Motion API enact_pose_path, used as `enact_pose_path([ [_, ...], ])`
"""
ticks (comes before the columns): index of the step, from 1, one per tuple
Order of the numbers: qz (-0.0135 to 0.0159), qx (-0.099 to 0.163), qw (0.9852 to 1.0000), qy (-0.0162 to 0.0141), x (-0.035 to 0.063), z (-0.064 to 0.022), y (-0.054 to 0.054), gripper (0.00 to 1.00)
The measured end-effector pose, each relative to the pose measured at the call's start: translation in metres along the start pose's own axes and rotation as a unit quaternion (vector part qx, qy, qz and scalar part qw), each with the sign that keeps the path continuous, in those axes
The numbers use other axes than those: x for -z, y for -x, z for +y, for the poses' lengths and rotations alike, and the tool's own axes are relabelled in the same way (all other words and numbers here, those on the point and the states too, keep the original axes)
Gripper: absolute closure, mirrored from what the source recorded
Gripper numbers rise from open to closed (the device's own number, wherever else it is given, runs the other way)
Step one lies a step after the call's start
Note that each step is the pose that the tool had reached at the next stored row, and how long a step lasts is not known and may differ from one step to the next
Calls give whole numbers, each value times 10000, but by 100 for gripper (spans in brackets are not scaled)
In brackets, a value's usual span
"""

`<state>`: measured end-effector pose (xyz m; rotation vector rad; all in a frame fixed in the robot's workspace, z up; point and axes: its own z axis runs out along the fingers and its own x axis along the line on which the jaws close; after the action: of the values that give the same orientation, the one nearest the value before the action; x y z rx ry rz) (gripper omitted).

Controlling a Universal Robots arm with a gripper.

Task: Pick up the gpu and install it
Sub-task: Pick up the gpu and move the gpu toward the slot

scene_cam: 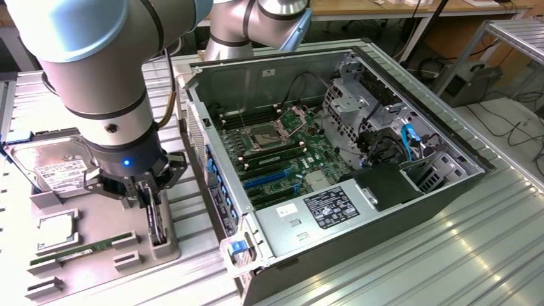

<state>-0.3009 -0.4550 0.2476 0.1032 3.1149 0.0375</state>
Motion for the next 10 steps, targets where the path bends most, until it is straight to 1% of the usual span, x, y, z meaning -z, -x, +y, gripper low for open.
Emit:
enact_pose_path([
  [10, -1, 22, 10000, 2, 1, 0, 0, 74],
])
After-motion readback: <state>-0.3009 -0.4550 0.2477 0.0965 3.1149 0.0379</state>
